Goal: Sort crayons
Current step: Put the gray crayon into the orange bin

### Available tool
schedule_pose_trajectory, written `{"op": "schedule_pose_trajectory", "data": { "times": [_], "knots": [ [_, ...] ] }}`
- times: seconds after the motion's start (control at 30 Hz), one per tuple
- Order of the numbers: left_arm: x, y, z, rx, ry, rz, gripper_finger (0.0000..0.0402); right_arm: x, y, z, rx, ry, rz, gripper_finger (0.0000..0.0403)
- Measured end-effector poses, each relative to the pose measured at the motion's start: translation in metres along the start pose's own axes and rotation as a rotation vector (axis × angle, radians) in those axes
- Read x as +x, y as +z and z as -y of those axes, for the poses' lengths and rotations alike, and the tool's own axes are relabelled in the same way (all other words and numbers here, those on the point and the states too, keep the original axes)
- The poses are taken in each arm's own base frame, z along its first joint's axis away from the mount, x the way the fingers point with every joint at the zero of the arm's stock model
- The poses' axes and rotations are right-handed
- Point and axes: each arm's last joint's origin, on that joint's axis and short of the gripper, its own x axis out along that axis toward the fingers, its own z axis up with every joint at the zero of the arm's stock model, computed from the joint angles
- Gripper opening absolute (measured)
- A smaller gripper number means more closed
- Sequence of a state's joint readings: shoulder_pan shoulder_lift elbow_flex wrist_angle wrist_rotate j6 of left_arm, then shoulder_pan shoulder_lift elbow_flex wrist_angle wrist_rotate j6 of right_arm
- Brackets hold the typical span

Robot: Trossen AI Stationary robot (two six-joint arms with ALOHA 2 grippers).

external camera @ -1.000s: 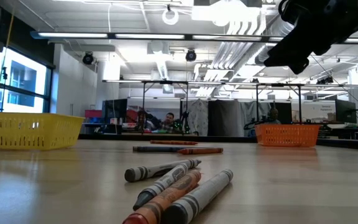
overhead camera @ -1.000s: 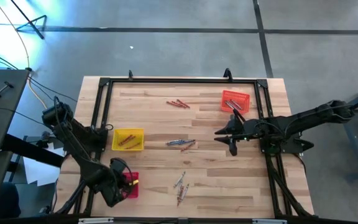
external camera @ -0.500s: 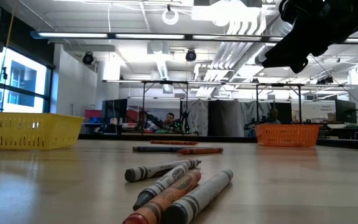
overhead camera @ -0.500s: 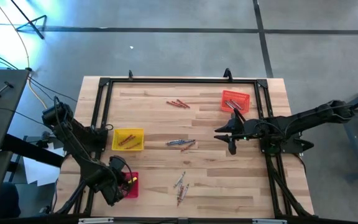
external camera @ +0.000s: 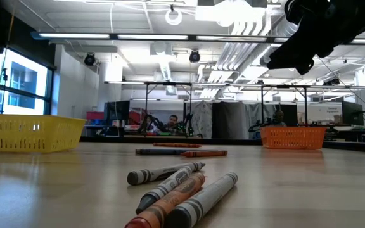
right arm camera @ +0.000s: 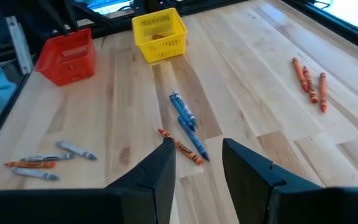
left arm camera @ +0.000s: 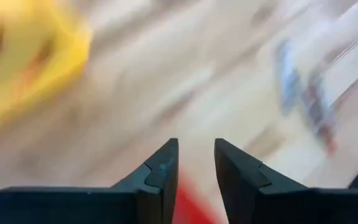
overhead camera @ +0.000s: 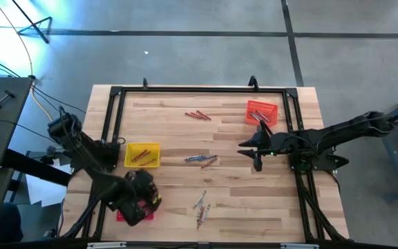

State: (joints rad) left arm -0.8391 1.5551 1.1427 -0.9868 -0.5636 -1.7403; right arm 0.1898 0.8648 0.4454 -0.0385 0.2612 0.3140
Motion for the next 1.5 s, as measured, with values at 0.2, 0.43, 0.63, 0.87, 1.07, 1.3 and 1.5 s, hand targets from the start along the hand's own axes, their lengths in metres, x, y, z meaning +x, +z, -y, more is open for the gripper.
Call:
{"op": "schedule_pose_trajectory", "data": {
  "times": [0.2, 0.43, 0.63, 0.87, 1.07, 1.3, 1.5],
  "knots": [
    [0.029, 0.044, 0.006, 0.211, 0.062, 0.122, 0.0092, 0.016, -0.011, 0.000, 0.019, -0.047, -0.086, 0.0126],
    [0.070, 0.098, 0.007, 0.464, 0.165, 0.196, 0.0092, 0.036, -0.024, -0.001, 0.054, -0.113, -0.148, 0.0126],
    [0.098, 0.132, -0.008, 0.536, 0.293, 0.162, 0.0092, 0.054, -0.016, 0.004, -0.005, -0.191, -0.019, 0.0126],
    [0.112, 0.157, -0.018, 0.750, 0.296, 0.067, 0.0092, 0.067, -0.024, 0.020, -0.001, -0.256, -0.087, 0.0126],
    [0.130, 0.166, -0.011, 0.821, -0.072, 0.038, 0.0092, 0.071, -0.032, 0.020, -0.001, -0.195, -0.174, 0.0126],
    [0.148, 0.161, -0.032, 0.710, -0.076, 0.006, 0.0092, 0.069, -0.040, 0.017, 0.026, -0.188, -0.247, 0.0126],
    [0.159, 0.154, -0.040, 0.627, -0.082, 0.004, 0.0092, 0.069, -0.042, 0.017, 0.038, -0.191, -0.263, 0.0126]
  ]
}}
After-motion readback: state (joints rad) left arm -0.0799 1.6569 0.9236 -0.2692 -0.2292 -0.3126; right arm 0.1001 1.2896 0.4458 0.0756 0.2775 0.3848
